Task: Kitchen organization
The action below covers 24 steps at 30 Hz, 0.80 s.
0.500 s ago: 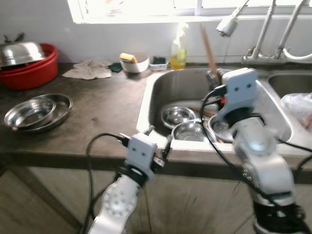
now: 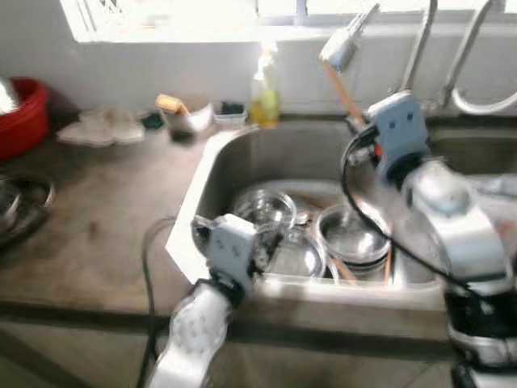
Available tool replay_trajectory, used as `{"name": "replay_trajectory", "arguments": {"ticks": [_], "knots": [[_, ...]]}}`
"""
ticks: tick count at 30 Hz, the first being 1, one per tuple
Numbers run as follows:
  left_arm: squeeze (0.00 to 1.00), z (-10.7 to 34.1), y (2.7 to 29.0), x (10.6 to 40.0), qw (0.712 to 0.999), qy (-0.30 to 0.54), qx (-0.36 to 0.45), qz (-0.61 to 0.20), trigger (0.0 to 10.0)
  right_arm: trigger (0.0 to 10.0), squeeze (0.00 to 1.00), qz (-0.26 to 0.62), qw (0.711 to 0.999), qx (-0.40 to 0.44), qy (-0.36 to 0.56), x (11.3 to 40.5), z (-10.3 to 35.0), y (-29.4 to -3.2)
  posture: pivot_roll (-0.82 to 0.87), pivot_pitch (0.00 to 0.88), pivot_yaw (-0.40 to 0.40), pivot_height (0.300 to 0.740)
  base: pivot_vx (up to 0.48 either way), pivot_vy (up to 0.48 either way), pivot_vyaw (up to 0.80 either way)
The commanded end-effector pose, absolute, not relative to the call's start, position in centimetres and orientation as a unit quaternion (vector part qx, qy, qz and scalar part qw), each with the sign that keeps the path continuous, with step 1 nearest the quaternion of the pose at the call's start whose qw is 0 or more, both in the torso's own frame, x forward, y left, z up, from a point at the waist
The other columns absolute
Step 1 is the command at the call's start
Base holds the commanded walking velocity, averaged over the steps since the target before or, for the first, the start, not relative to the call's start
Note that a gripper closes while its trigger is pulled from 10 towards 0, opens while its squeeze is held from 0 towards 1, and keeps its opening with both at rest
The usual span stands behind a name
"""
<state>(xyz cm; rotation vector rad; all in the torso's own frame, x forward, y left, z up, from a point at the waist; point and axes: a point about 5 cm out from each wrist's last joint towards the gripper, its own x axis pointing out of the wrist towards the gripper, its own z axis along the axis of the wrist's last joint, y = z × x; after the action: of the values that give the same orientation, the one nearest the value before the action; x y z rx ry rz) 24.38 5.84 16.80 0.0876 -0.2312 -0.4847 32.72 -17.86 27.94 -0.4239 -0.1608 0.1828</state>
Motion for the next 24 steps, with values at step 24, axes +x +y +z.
{"name": "replay_trajectory", "arguments": {"ticks": [24], "knots": [[0.00,16.9,6.1,23.2,0.965,-0.104,0.033,-0.238,10.0,10.0,0.00,0.280,0.894,-0.324,0.131,37.1,22.6,-16.4,0.10,0.141,-0.009,0.740,0.000,0.000,0.00]]}}
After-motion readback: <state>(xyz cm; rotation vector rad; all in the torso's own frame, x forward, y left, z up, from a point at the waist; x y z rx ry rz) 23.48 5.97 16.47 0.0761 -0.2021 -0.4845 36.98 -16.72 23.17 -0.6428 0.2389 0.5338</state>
